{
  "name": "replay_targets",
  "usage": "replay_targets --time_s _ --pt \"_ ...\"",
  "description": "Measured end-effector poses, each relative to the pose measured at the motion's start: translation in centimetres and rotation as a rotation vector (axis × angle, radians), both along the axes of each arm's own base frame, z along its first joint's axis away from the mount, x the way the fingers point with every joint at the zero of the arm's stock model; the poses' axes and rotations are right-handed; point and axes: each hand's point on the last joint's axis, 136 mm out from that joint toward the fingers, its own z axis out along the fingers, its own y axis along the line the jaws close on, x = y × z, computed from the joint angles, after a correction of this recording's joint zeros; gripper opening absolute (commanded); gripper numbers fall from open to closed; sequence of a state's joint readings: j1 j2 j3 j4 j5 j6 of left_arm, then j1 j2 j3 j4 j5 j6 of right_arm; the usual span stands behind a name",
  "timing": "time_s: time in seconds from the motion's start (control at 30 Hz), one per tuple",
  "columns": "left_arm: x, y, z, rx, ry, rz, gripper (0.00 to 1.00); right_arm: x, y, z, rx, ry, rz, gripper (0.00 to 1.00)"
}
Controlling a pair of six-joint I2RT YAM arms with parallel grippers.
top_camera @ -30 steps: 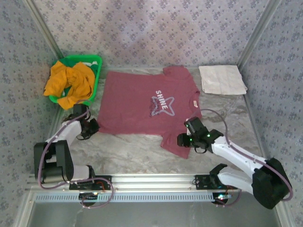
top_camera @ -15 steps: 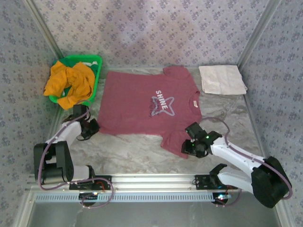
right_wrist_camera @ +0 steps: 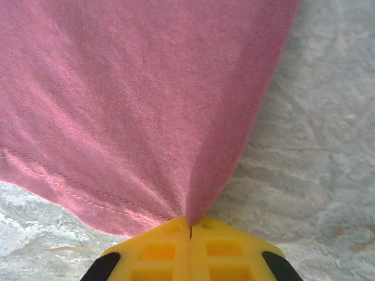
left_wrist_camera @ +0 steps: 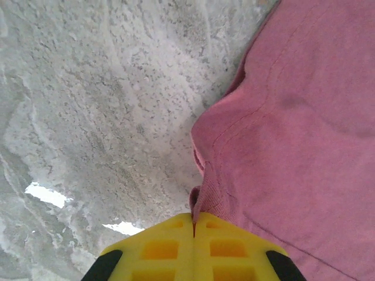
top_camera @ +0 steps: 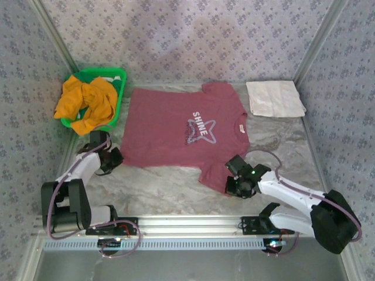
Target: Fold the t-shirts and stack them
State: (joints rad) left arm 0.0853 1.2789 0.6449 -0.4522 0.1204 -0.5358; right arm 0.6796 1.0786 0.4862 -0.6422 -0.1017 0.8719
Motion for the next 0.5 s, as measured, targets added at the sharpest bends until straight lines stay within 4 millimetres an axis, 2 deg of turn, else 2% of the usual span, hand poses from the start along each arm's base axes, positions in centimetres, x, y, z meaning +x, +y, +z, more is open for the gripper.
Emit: replay_targets --time_s 0.27,0.5 --pt "-0.2 -0.2 1.9 -0.034 -0.062 0.024 0.0 2.1 -2.5 3.8 0.066 -0.095 -0.128 0.0" --pt "-1.6 -0.9 3.3 -0.075 -0.102 0.044 0.0 1.8 -3.7 6.2 0.114 -0.154 -0.165 0.0"
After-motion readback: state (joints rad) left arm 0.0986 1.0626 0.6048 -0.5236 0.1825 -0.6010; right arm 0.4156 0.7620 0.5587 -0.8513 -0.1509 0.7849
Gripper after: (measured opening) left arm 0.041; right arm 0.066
